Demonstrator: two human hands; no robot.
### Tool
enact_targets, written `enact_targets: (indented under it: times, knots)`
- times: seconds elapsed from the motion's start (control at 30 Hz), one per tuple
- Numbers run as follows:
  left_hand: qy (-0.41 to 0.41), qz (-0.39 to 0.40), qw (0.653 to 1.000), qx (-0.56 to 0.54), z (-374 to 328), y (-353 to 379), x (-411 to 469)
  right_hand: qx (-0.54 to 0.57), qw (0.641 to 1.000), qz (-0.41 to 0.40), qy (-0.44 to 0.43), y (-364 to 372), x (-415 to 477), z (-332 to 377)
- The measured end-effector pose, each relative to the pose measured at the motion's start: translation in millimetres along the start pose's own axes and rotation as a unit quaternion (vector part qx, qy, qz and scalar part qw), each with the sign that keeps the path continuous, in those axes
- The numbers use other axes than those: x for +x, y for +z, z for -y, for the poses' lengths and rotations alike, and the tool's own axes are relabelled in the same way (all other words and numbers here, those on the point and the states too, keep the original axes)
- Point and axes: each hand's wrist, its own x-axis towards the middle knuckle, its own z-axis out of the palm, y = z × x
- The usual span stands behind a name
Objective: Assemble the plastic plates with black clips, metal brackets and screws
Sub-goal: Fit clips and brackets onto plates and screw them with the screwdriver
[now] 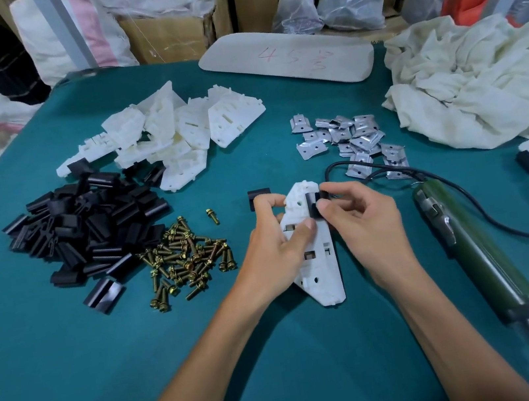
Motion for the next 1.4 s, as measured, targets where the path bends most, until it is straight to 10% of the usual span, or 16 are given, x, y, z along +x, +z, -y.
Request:
enact_targets:
  times: [0.33,0.53,0.63,0.73,0.93,1.4]
  knots:
    - [-0.017,0.009,1.000,0.004,-1.9,2.7,3.6,-0.252,0.947,0.124,-0.154,27.1,35.6,63.5]
    - [-0.024,0.022,0.999,0.009,-1.3,1.4,3.8,-0.552,0.748,0.356,-0.094,88.3,96.5,86.5]
    - [-0.023,0.026,0.999,0.015,1.7,0.7,4.4,-0.579,0.712,0.390,-0.077,97.6,110.5,84.4]
    - [-0.018,0.021,0.999,0.022,2.7,1.6,5.3,-0.525,0.753,0.385,-0.098,84.0,112.4,85.7]
    - [-0.037,-0.012,0.999,-0.033,5.7,0.9,10.0,-0.194,0.953,0.199,-0.122,6.1,64.5,84.2]
    - [-0.045,-0.042,0.993,-0.099,7.5,-1.8,10.8,-0.019,0.980,0.141,0.138,-39.3,-37.1,-1.3]
